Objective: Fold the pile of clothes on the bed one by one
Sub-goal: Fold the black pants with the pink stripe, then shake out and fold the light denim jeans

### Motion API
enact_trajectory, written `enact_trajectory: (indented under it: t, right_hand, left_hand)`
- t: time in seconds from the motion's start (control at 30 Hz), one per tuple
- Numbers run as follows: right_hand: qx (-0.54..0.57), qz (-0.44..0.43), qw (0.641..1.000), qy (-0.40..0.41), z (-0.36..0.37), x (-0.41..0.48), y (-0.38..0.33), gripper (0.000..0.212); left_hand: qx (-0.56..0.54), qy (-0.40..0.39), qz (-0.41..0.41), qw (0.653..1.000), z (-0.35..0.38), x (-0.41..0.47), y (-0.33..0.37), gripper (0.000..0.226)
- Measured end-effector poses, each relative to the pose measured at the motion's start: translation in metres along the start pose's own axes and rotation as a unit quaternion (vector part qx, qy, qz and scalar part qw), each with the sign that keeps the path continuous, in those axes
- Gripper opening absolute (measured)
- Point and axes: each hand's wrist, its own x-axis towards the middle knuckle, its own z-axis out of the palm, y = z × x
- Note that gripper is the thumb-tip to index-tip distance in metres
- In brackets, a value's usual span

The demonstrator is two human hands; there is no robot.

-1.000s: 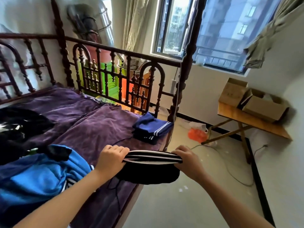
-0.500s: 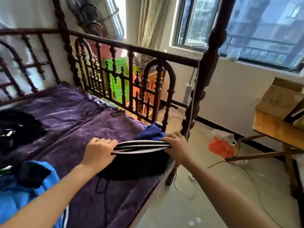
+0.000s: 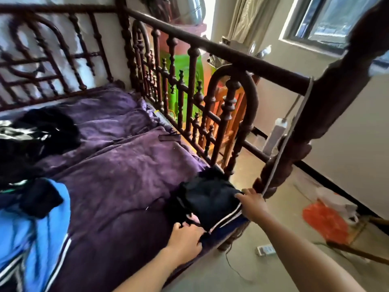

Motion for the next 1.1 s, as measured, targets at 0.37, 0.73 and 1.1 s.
enact_trajectory:
  t: [0.37, 0.73, 1.1]
  right_hand:
    - [0.063, -0.123, 0.99, 0.021, -0.01, 0.04, -0.069, 0.047]
    - [0.031, -0.207, 0.972, 0.11, -0.069, 0.039, -0.124, 0.046]
    - [0.035, -0.264, 0.949, 0.17, -0.13, -0.024, -0.235, 0.046]
  left_hand:
    - [0.018, 0.11, -0.129, 0.985, -0.029, 0.004, -0.055, 0.038]
    - [-0.004, 0.212, -0.241, 0.947, -0.061, -0.048, -0.114, 0.04]
    - [-0.003, 0.307, -0.302, 0.903, -0.073, -0.176, -0.183, 0.039]
